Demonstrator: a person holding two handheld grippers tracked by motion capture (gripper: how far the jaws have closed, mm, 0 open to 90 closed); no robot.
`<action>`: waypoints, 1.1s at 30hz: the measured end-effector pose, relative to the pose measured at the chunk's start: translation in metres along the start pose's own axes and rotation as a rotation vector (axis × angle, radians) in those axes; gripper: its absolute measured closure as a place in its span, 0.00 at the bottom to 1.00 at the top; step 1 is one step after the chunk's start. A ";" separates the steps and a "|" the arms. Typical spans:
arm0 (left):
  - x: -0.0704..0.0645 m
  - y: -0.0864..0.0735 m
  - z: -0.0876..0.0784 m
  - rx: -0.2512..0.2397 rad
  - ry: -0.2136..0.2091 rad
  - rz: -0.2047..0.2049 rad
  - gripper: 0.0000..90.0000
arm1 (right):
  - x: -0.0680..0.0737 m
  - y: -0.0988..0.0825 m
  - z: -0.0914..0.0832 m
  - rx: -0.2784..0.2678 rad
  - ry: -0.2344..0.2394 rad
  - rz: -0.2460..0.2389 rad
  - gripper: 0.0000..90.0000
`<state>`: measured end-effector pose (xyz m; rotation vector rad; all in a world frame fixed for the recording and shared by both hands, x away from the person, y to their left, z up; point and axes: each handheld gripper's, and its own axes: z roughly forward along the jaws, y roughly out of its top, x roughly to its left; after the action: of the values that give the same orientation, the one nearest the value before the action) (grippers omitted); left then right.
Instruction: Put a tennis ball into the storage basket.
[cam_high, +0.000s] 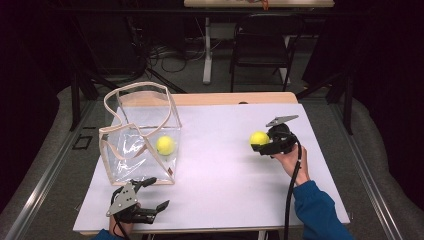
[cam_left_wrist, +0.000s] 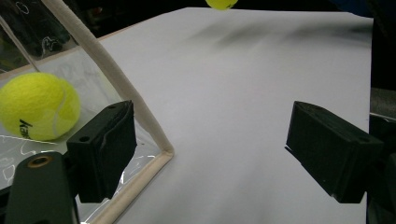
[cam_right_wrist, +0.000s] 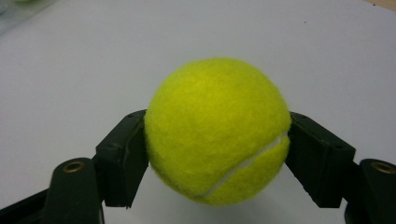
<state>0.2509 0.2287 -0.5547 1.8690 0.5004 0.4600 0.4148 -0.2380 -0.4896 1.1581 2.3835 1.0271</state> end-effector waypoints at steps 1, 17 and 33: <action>0.000 0.000 0.001 0.003 -0.002 -0.001 0.18 | 0.002 0.001 -0.001 -0.001 0.004 -0.003 0.29; 0.000 0.000 0.000 -0.002 -0.002 -0.002 0.18 | 0.021 0.015 -0.001 -0.021 0.057 -0.048 0.29; 0.000 0.000 -0.001 -0.003 -0.001 -0.003 0.18 | 0.035 0.024 0.001 -0.036 0.089 -0.083 0.29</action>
<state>0.2501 0.2292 -0.5545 1.8652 0.5015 0.4569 0.4065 -0.2000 -0.4714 1.0122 2.4483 1.1109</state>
